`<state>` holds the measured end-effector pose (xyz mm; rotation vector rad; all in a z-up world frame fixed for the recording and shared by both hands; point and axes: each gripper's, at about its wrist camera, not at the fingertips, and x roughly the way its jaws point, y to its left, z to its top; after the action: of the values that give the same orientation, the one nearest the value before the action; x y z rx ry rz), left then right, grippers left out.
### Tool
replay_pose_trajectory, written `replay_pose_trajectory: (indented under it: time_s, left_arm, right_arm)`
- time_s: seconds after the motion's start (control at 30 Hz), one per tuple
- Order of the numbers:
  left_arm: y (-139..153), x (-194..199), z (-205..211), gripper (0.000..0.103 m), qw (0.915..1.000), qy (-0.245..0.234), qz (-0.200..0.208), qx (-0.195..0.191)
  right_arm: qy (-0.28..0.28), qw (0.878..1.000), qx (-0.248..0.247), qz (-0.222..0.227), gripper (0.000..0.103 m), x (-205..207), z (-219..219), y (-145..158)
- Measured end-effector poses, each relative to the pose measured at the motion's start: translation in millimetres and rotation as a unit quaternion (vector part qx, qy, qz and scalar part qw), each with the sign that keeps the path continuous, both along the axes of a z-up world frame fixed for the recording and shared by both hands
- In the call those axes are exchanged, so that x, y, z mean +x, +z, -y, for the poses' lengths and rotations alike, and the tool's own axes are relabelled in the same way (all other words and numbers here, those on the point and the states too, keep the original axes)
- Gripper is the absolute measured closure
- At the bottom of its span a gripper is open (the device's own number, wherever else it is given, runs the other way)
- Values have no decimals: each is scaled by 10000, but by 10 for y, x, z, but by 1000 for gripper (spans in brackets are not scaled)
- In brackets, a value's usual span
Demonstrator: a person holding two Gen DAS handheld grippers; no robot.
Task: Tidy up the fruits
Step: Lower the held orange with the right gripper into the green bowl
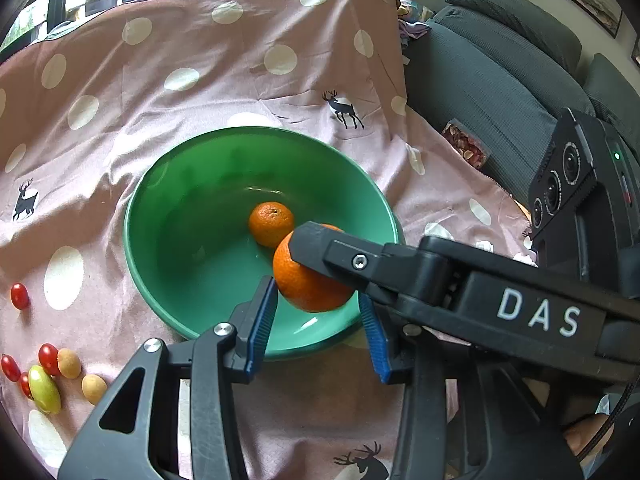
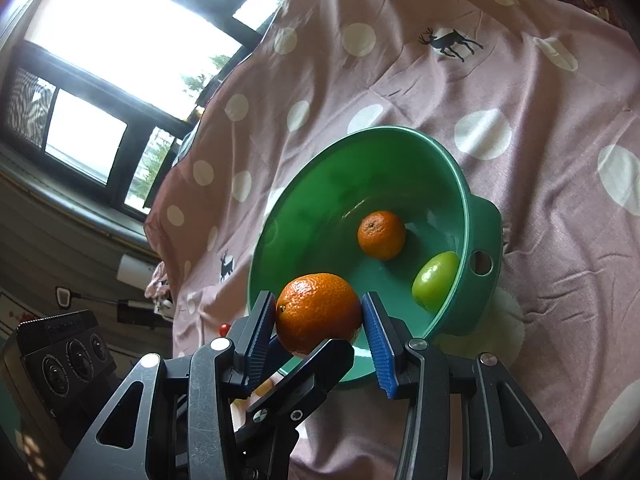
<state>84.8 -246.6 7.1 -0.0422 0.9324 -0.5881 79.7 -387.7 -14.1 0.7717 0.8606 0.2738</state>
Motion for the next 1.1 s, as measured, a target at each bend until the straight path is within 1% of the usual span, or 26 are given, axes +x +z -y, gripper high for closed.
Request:
replay_pose_trajectory:
  time_s: [0.4,0.63,1.1]
  left_arm:
    - [-55,25,7,61,9999,-5,-102,14]
    - [-87,51,-6,61,9998,-25,-213,-51]
    - [-141,88,-1,60,9995,-35,-326,-42]
  right_arm:
    - [-15,9999,-86,-106,56,32,-20,-25]
    - [-56,9997,-201,-154,56,33,-37,-26]
    - [-51,9990,-378,-235,56,69,-92,-34]
